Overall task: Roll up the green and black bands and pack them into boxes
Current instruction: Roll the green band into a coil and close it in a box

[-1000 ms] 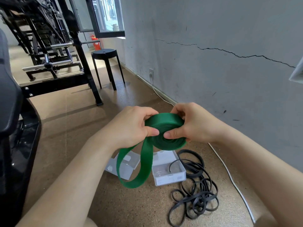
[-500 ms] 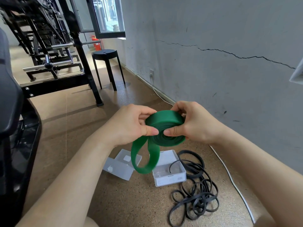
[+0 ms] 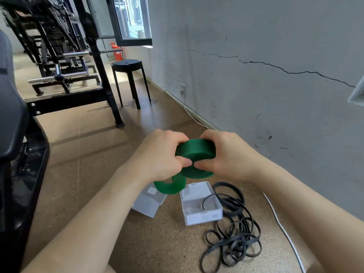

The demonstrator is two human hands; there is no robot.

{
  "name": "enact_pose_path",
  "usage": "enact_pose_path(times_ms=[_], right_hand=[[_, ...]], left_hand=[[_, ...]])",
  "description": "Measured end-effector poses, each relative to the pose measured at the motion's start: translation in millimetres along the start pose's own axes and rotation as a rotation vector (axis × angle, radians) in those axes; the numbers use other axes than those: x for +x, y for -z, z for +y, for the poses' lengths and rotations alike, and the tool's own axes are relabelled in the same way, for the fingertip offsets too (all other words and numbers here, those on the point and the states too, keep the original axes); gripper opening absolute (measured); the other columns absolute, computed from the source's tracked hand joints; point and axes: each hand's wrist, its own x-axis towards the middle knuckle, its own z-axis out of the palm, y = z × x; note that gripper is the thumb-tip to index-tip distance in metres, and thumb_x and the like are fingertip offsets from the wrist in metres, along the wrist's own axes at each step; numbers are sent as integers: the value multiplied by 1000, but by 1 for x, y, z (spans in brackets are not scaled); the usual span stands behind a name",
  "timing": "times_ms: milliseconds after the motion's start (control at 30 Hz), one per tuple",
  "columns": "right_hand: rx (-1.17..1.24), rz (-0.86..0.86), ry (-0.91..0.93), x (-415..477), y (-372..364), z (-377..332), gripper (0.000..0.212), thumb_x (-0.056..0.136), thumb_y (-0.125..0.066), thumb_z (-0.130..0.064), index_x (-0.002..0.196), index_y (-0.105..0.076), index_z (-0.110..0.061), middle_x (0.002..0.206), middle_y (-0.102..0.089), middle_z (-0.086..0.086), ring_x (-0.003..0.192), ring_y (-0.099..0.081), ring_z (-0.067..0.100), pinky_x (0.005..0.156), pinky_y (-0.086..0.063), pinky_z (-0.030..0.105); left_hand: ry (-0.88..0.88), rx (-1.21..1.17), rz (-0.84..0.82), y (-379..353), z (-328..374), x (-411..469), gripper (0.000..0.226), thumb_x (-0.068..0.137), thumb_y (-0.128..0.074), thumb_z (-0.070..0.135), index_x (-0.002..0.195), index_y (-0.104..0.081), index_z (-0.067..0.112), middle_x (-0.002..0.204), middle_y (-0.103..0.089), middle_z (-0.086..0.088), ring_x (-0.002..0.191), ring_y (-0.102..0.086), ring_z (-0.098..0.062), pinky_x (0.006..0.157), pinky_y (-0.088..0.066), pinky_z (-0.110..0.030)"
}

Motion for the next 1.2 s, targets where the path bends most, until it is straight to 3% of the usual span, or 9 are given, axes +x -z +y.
enact_pose_path(times_ms=[100, 233, 400, 567, 633, 933, 1000, 1133, 1200], right_hand=[[-142, -11, 115, -3, -7, -11, 43, 80, -67, -49, 113, -58, -23, 100, -66, -4, 92, -60, 20, 75, -49, 36], [-54, -44, 93, 1, -6, -10, 43, 77, -74, -45, 111, -66, -20, 97, -69, -1, 91, -61, 21, 78, -49, 35], [41, -14, 49, 2, 1, 0, 33, 71, -81, -37, 99, -71, -22, 89, -71, -5, 84, -63, 17, 77, -52, 35], [440, -3, -112, 3, 10, 16, 31, 72, -84, -13, 99, -69, -13, 88, -74, 6, 70, -73, 28, 60, -61, 42], [539, -6, -141, 3, 11, 18, 32, 73, -82, -9, 102, -68, -10, 89, -74, 10, 75, -73, 31, 58, -61, 38], [628, -43, -135, 3, 12, 17, 27, 78, -78, -10, 102, -66, -10, 91, -73, 11, 77, -72, 25, 55, -57, 30], [520, -82, -96, 0, 15, 12, 29, 80, -77, -13, 106, -64, -14, 94, -71, 6, 79, -71, 26, 61, -60, 36], [-210, -120, 80, -5, 4, -7, 40, 74, -72, -41, 106, -56, -22, 95, -62, -4, 88, -59, 19, 75, -52, 38], [-205, -120, 69, -3, -4, -8, 46, 72, -74, -43, 105, -55, -18, 96, -61, -1, 89, -58, 21, 74, -50, 36]], left_hand=[[-53, 213, -34, -2, 6, -1, 15, 73, -69, 26, 87, -63, 24, 69, -59, 5, 71, -56, -23, 57, -40, -30], [-45, 223, -73, -2, 8, -1, 19, 74, -68, 29, 93, -66, 26, 76, -64, 2, 75, -59, -24, 61, -47, -33], [36, -23, -119, 0, 3, 0, 37, 70, -80, 34, 104, -67, 36, 83, -67, 14, 75, -60, -4, 71, -53, -30], [63, -234, -143, -2, -7, -1, 45, 71, -83, 21, 112, -66, 29, 87, -68, 21, 53, -54, 15, 56, -37, -1], [67, -294, -125, -2, -6, -1, 42, 74, -81, 17, 112, -67, 26, 70, -65, 27, 52, -53, 18, 56, -37, 1], [23, -98, 7, -2, -4, 1, 34, 72, -81, 25, 103, -68, 29, 46, -49, 37, 54, -50, 5, 76, -50, -27], [5, -34, 27, -2, -2, -1, 31, 72, -80, 30, 100, -68, 32, 47, -54, 25, 59, -51, -2, 74, -50, -31], [-59, 154, -17, -6, 8, -3, 30, 74, -73, 32, 103, -64, 31, 81, -67, 7, 80, -61, -21, 72, -51, -34], [-63, 207, -42, -8, 10, -2, 30, 75, -71, 33, 103, -63, 31, 86, -68, 3, 83, -61, -24, 72, -51, -36]])
